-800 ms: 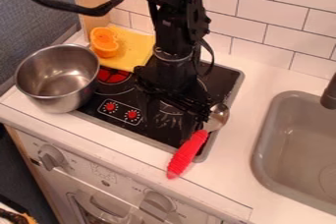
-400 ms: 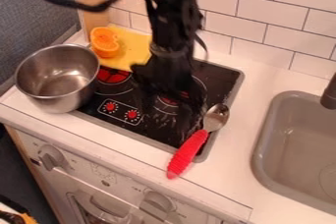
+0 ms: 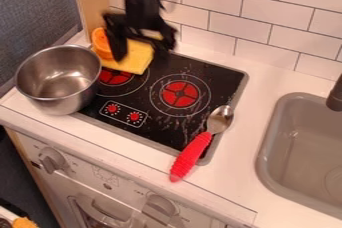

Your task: Move the orange object on the right bottom burner

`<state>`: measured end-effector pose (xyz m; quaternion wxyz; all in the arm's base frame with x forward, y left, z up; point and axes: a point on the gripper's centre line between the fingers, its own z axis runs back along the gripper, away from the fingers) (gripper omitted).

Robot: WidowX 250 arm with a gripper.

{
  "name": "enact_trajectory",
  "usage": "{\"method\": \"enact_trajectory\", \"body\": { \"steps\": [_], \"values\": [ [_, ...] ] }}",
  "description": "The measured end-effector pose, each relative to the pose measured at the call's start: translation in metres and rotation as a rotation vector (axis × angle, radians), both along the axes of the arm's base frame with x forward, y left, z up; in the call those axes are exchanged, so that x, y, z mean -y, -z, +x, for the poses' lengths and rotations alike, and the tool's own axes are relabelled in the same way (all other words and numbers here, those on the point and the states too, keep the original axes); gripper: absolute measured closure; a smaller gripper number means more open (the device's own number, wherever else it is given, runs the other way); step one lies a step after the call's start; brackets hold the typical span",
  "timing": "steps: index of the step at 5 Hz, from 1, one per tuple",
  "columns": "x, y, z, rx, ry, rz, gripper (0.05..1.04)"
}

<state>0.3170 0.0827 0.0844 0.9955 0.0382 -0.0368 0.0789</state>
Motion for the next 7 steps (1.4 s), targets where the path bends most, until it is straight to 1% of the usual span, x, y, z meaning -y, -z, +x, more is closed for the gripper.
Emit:
{"method": "enact_trajectory", "body": {
  "steps": [1,2,3,4,5,6,7],
  "values": [
    [-0.047,-0.002,0.018,0.017,-0.114,0.014,0.083],
    [-0.084,0.011,0.026,-0.020,-0.193,0.037,0.083],
    [-0.096,0.028,0.028,-0.050,-0.243,0.032,0.083],
    [-0.101,0.033,0.034,-0.046,-0.276,0.035,0.083],
    [-0.105,0.037,0.040,-0.029,-0.317,0.031,0.084],
    [-0.108,0.037,0.042,-0.004,-0.354,0.043,0.084],
    [-0.109,0.039,0.042,0.003,-0.373,0.049,0.083]
  ]
}}
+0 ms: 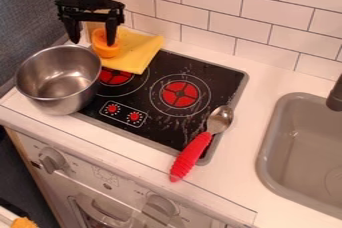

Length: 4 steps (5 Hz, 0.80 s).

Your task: Move the orange object on the right bottom burner

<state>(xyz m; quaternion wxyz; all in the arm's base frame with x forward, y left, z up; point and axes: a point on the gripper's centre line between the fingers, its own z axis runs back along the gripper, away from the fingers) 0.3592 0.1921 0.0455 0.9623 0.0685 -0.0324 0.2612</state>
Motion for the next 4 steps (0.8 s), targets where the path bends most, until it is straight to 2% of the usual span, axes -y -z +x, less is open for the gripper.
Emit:
{"method": "enact_trajectory", "body": {
  "steps": [1,2,3,4],
  "values": [
    [0.002,0.006,-0.002,-0.006,-0.013,-0.015,0.083],
    [0.013,0.021,-0.007,-0.014,-0.017,-0.068,0.083],
    [0.020,0.030,-0.011,-0.023,-0.005,-0.105,0.157],
    [0.024,0.031,-0.009,-0.007,0.020,-0.096,0.419]
  ]
}}
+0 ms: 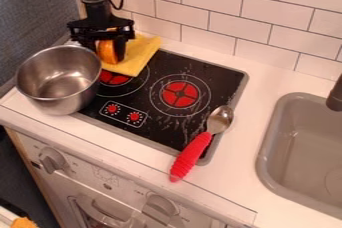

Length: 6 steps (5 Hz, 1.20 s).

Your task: Move the orange object on the right bottom burner

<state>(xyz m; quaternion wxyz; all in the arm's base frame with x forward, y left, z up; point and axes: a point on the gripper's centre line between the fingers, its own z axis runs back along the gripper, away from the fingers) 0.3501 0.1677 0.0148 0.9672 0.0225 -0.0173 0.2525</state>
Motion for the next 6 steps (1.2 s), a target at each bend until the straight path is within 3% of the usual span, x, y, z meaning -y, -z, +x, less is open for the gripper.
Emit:
{"method": "enact_trajectory", "body": {
  "steps": [1,2,3,4,5,6],
  "values": [
    [0.005,-0.006,-0.004,0.014,0.002,-0.009,0.460],
    [0.016,-0.049,-0.002,0.115,0.030,-0.002,0.460],
    [0.061,-0.087,0.002,0.201,0.150,0.018,0.460],
    [0.114,-0.076,-0.008,0.166,0.292,-0.011,0.460],
    [0.154,-0.049,-0.030,0.092,0.372,-0.044,0.460],
    [0.172,-0.023,-0.059,0.011,0.414,-0.036,0.460]
  ]
}}
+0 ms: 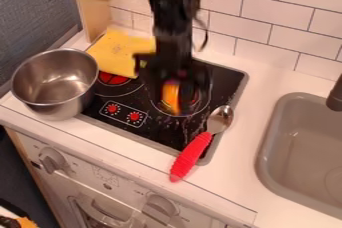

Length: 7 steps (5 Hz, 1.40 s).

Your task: Move the orange object on the right bottom burner

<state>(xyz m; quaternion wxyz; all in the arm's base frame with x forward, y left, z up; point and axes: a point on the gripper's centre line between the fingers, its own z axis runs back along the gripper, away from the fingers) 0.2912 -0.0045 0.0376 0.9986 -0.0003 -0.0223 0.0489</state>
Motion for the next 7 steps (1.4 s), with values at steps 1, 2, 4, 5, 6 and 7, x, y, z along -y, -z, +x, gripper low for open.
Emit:
{"method": "enact_trajectory", "body": {
  "steps": [1,2,4,5,6,7],
  "values": [
    [-0.002,0.019,-0.024,-0.044,0.004,0.040,0.460],
    [-0.006,0.024,-0.031,-0.051,0.005,0.064,0.460],
    [-0.006,0.025,-0.033,-0.058,0.026,0.066,0.105],
    [-0.002,0.017,-0.034,-0.067,0.043,0.029,0.081],
    [0.004,-0.023,-0.020,0.023,0.056,-0.003,0.083],
    [0.006,-0.036,-0.017,0.023,0.078,0.005,0.083]
  ]
}}
